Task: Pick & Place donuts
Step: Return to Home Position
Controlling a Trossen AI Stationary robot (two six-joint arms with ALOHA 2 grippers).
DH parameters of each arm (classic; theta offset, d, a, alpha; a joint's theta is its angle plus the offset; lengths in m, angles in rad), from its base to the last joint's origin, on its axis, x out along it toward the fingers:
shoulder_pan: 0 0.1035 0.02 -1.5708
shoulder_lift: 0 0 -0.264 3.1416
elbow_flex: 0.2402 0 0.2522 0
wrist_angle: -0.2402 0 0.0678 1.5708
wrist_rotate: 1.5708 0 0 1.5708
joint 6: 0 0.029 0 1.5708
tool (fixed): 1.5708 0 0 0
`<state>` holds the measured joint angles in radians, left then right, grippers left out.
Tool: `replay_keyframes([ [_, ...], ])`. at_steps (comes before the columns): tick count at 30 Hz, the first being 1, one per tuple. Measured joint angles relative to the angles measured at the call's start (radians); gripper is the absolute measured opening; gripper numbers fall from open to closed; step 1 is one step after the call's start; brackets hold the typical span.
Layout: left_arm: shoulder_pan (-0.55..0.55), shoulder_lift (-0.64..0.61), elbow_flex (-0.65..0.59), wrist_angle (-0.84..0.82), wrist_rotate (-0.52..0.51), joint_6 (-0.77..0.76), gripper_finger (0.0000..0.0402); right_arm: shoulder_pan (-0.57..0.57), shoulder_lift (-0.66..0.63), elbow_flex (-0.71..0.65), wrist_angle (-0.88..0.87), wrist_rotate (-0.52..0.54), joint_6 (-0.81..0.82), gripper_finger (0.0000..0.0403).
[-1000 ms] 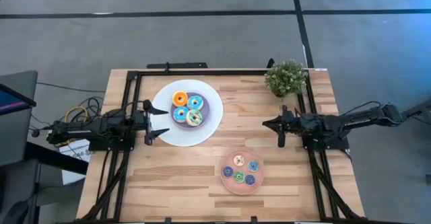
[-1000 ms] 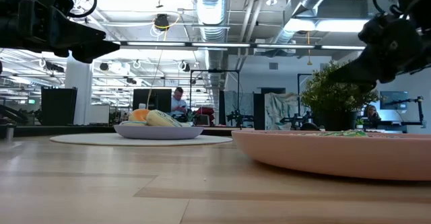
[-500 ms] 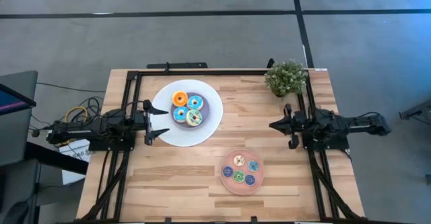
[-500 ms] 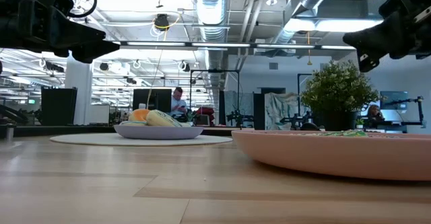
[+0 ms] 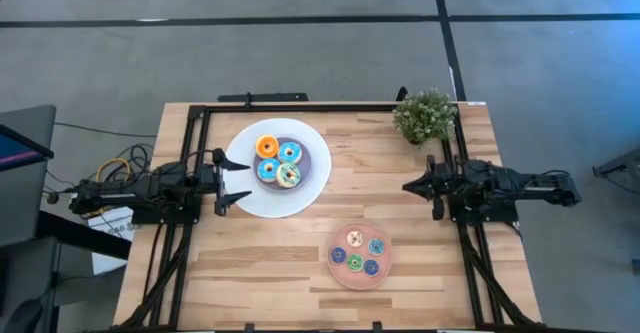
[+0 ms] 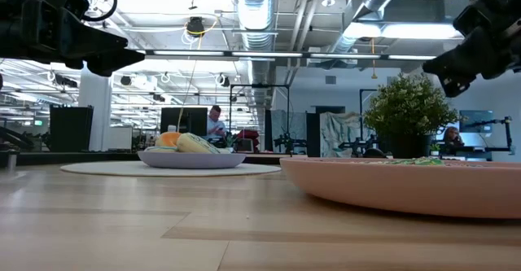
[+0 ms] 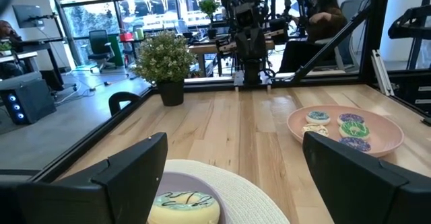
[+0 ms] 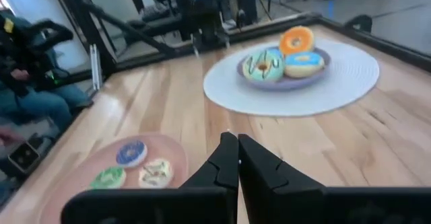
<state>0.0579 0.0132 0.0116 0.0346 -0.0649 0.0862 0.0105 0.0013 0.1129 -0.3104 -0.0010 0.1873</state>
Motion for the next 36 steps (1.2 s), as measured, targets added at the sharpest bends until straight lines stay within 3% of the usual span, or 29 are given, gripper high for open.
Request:
replay_keyframes([
  [6, 0.000, 0.000, 0.000, 0.000, 0.000, 0.000, 0.0340, 0.000, 0.000, 0.006, -0.084, -0.001, -0.012, 0.0000],
  [36, 0.000, 0.000, 0.000, 0.000, 0.001, -0.002, 0.0340, 0.042, 0.000, 0.004, -0.072, 0.000, -0.038, 0.0001],
])
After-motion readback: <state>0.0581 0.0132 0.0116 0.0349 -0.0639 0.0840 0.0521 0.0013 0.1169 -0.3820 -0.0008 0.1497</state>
